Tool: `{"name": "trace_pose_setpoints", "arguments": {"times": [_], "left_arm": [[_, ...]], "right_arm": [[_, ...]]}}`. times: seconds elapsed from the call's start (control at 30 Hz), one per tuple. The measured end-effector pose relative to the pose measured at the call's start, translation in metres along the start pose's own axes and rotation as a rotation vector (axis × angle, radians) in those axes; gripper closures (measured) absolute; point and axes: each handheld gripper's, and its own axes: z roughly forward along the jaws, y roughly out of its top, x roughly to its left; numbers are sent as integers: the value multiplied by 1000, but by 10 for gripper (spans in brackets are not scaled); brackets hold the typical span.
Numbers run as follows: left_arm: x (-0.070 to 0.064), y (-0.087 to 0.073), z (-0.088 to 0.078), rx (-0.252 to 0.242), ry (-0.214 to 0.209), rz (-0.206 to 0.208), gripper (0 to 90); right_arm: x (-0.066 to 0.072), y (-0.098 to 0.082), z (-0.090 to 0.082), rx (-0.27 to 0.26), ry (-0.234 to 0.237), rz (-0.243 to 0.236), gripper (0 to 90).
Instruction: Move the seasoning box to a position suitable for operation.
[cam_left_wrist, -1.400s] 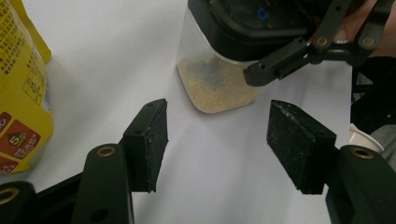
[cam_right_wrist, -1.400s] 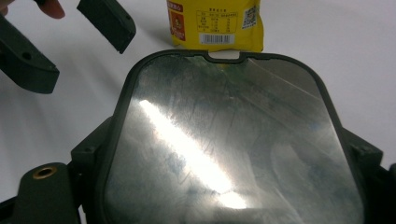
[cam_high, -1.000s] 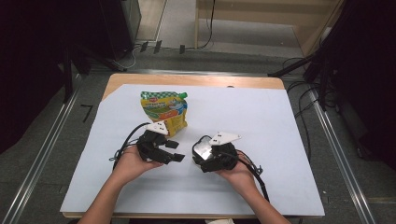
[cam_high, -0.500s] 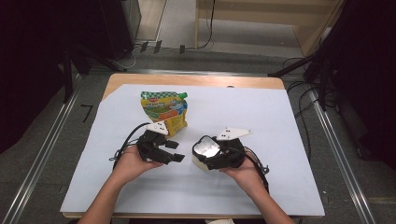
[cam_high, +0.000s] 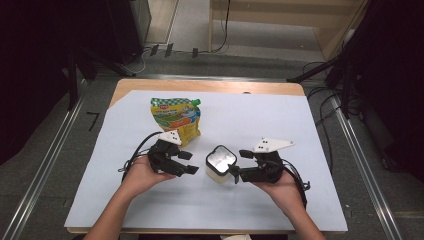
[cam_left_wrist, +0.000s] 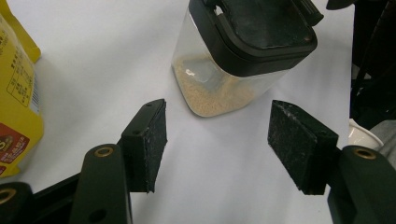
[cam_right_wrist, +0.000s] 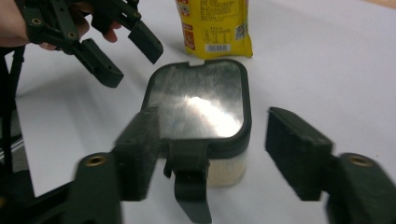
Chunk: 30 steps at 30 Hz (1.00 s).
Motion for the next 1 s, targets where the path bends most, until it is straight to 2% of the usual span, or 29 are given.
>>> {"name": "trace_pose_setpoints", "arguments": {"times": [0.07,0.1,0.23,0.3,0.4,0.43,0.5,0.53,0.7,0.8,1.0], "left_arm": [[0,1,1,-1,-5,3,371],[0,1,1,-1,-5,3,370],[-1,4,3,0,-16,17,362],[-1,4,5,-7,-25,16,360],[0,7,7,-8,-37,20,353],[0,8,7,-10,-40,21,350],[0,10,8,-5,-42,27,348],[0,11,9,-2,-44,29,342],[0,14,11,-5,-51,36,338],[0,15,12,-2,-56,41,338],[0,15,13,-3,-60,40,338]], "right_arm": [[-3,-4,-4,5,18,33,499],[-3,-4,-4,5,18,33,499],[-1,-11,-8,11,-21,19,567],[-1,-14,-11,11,-25,22,592],[-1,-19,-16,25,-33,43,676],[-1,-22,-19,19,-35,49,751],[0,-24,-22,18,-39,42,828],[2,-27,-23,23,-35,30,894],[11,-30,-16,42,-8,-2,900],[19,-31,-9,54,23,-2,900],[25,-34,-2,82,46,-15,900]]}}
